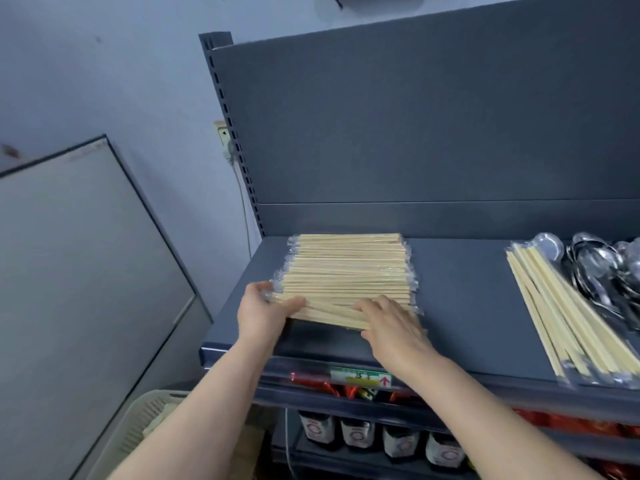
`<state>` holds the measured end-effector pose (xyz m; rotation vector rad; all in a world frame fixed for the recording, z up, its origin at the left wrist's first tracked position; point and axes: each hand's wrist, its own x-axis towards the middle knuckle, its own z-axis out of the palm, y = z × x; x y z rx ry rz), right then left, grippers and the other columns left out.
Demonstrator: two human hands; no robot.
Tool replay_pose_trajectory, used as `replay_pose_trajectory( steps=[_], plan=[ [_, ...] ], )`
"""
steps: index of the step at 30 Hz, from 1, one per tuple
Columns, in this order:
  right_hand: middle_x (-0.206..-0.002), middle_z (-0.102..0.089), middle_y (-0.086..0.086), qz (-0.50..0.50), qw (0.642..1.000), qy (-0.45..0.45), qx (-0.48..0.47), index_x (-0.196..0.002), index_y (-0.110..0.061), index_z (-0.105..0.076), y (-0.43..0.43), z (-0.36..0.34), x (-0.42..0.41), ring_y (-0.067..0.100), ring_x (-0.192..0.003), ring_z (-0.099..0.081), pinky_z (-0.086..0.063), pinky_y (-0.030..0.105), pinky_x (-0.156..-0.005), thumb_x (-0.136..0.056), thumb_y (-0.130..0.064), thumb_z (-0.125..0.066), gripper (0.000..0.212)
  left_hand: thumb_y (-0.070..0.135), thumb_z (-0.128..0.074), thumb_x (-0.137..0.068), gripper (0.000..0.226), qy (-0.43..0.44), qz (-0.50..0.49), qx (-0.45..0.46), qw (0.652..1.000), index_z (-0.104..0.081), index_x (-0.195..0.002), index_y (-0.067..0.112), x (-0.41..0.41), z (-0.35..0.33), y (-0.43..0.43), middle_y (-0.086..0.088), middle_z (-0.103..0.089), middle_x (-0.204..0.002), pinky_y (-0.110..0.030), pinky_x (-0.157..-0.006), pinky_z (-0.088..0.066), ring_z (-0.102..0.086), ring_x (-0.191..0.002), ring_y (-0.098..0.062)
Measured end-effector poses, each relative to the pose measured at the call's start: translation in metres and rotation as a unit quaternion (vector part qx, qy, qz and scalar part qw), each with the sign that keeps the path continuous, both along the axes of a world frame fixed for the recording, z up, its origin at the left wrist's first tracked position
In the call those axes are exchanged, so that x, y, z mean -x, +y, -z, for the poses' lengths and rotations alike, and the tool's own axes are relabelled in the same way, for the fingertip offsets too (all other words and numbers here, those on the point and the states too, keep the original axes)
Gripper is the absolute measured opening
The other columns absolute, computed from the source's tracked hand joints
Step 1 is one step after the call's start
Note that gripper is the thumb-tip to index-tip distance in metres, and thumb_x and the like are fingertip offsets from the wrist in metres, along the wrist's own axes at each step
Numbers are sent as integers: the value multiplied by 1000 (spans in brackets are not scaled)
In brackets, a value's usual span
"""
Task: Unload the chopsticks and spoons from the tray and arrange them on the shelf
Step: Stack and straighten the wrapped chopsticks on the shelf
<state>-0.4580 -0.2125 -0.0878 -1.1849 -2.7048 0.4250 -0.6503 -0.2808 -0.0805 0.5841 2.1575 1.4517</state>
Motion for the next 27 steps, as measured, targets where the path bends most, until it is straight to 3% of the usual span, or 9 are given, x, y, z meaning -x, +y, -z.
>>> replay_pose_trajectory(
  steps=[2,5,7,9,11,14,16,20,27],
  plan=[
    [-131,-43,-2,2,1000,-2,-5,-138,-29,-39,-2,3,7,19,-122,-40,-33,39,-103,-97,-22,-52,44,35,-85,-68,63,103,52,79,990,-52,-119,18,9,4,-5,-5,-59,-118,-34,-89,-47,-56,-107,-23],
    [-128,-40,-9,16,999,12,-27,-135,-35,-45,-2,-3,10,13,-122,-34,-29,33,-102,-88,-37,-64,50,56,-75,-72,61,292,109,206,927,-55,-120,23,17,3,-11,-2,-48,-126,-37,-95,-40,-39,-121,-24],
    [-132,-36,-12,26,999,19,-19,-136,-38,-43,-3,-7,10,11,-125,-30,-25,33,-103,-80,-47,-70,62,60,-72,-72,62,356,139,179,907,-54,-123,29,21,1,-12,1,-43,-130,-39,-99,-37,-35,-124,-23],
    [-144,-29,-11,38,999,10,-12,-141,-40,-37,-5,-8,9,11,-134,-23,-21,37,-109,-81,-51,-68,69,59,-71,-73,65,380,229,141,885,-50,-130,35,23,2,-9,4,-38,-141,-40,-104,-34,-31,-130,-22],
    [-157,-14,-9,55,998,-12,1,-147,-40,-26,-6,-4,8,15,-144,-8,-10,43,-116,-88,-50,-58,68,61,-67,-76,80,390,318,179,845,-32,-144,39,24,7,-7,1,-18,-157,-44,-114,-23,-16,-142,-26],
    [-160,10,-5,85,995,-39,41,-152,-38,-6,-8,5,8,22,-146,17,5,50,-118,-100,-47,-37,61,64,-57,-82,95,363,356,253,823,-2,-152,32,27,17,-2,-5,12,-161,-48,-119,-4,11,-147,-32],
    [-160,16,0,100,992,-55,53,-153,-33,1,-6,12,11,26,-144,23,9,48,-118,-103,-41,-27,58,64,-49,-87,91,360,370,265,814,2,-153,26,29,21,2,-9,16,-160,-48,-119,-2,16,-146,-34],
    [-161,9,3,117,990,-66,42,-154,-29,-1,-1,12,15,30,-145,18,6,44,-118,-105,-37,-24,55,58,-38,-95,78,375,380,277,799,0,-153,23,24,18,7,-15,14,-159,-48,-120,-4,13,-146,-36],
    [-161,-9,-1,109,989,-96,-7,-153,-30,-13,-6,2,11,25,-146,-9,-13,41,-118,-104,-39,-30,53,45,-32,-101,61,442,409,266,752,-6,-153,27,0,13,10,-5,3,-162,-54,-117,4,8,-148,-27]
  ],
)
